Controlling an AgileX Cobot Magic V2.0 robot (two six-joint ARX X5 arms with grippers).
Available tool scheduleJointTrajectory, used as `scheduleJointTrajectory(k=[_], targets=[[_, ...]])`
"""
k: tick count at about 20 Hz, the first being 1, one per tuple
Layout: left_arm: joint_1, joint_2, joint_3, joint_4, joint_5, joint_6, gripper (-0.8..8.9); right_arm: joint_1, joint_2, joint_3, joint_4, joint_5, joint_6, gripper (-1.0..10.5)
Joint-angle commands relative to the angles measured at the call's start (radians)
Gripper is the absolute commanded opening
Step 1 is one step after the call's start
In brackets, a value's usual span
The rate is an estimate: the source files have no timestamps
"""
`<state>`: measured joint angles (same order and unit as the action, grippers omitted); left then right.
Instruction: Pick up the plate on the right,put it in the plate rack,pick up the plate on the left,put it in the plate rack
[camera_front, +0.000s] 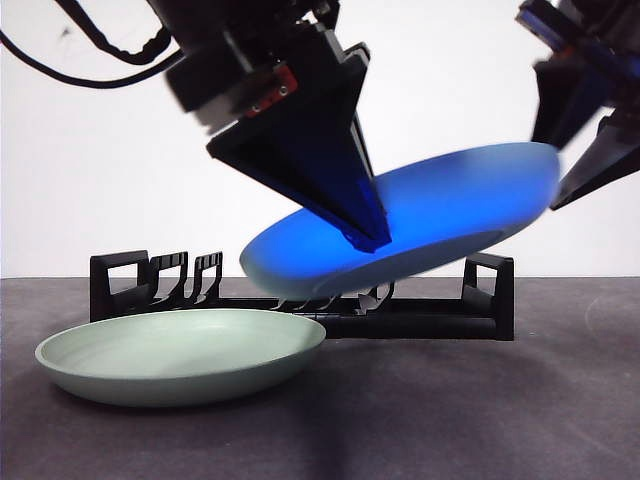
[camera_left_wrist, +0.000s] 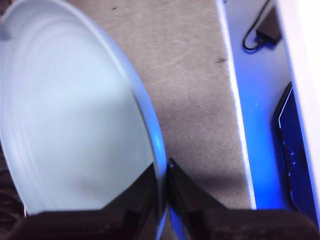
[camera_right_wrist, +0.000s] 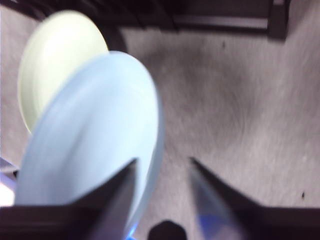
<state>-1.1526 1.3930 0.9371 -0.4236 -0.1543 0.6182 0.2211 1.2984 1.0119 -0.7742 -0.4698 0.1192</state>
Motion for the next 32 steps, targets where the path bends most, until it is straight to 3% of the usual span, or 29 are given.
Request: scheduleJointTrajectory(k=[1,9,12,15,21,25,32], targets=[[0.0,0.004,0.0,0.02,-0.006,-0.058,-0.09,-0.006,-0.025,0.021,0.043,0.002,-0.002,4.1],[0.027,-0.033,0.14,0.028,-0.03,-0.351,-0.09,-0.041,-0.198,0.022,0.357,0.028,0.102,4.1],[0.13,-0.093,0.15,0.047,-0.029,-0.459,-0.09,-0.051,-0.235,0.022,0.377,0.116,0.1,4.1],[0.298,-0.148,0.15,0.045,-0.006,-0.521,-0.09,-0.052,-0.239,0.022,0.373,0.135,0.1,4.1],[0.562,-0.15,0.15,0.113,0.289,-0.569,-0.09,-0.052,-0.239,0.022,0.372,0.135,0.1,4.1],[0.662,-0.149,0.15,0.175,0.375,-0.575,-0.09,-0.052,-0.239,0.022,0.362,0.136,0.1,4.1],[0.856,-0.128,0.15,0.264,0.719,-0.651,-0.1,-0.052,-0.238,0.022,0.358,0.137,0.1,4.1]])
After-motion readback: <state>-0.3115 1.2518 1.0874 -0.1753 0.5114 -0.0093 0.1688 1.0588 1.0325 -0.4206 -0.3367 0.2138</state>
